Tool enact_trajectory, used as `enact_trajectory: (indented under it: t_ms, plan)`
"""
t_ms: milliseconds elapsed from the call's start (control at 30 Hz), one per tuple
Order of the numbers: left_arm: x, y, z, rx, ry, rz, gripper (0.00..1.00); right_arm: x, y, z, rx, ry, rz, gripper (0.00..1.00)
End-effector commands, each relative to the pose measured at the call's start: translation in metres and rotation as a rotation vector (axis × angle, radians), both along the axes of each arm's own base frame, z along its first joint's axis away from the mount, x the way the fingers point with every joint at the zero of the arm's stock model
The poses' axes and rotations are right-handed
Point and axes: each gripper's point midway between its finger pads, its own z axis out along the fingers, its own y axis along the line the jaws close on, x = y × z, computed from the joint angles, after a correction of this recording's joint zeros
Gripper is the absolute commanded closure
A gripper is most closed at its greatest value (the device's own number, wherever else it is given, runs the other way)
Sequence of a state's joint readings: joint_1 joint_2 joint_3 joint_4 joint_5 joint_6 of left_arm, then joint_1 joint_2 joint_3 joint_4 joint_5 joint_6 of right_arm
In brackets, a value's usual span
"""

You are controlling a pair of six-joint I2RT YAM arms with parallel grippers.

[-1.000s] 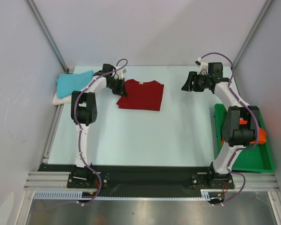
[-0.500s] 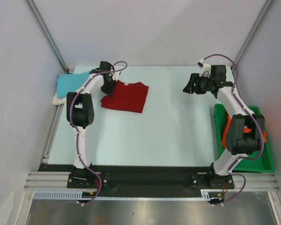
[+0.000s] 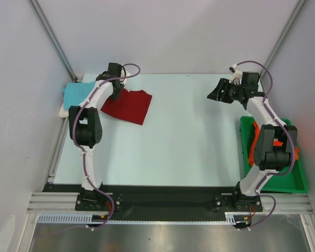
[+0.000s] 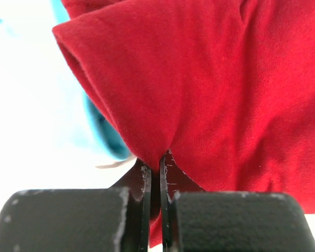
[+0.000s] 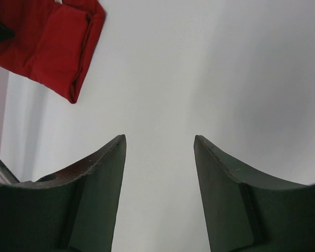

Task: Fold and stack the t-shirts
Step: Neatly place the folded tshirt to the corner

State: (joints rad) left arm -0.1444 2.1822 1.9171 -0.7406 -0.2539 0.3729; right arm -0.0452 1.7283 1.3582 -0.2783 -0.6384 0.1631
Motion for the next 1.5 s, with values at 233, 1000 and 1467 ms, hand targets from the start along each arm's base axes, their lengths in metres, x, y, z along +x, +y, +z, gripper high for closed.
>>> enact_trajectory:
  t_ms: [233, 1000, 1467]
  plan:
    - [0.022, 0.036, 0.087, 0.079, -0.243, 0.081, 1.00, 0.008, 0.011, 0.033, 0.048, -0.091, 0.012, 0.40]
    - [0.047, 0.107, 0.132, 0.371, -0.461, 0.184, 1.00, -0.019, 0.006, 0.035, 0.045, -0.096, -0.022, 0.40]
    - [0.050, 0.129, 0.157, 0.459, -0.549, 0.208, 1.00, -0.013, 0.009, 0.028, 0.051, -0.084, -0.019, 0.40]
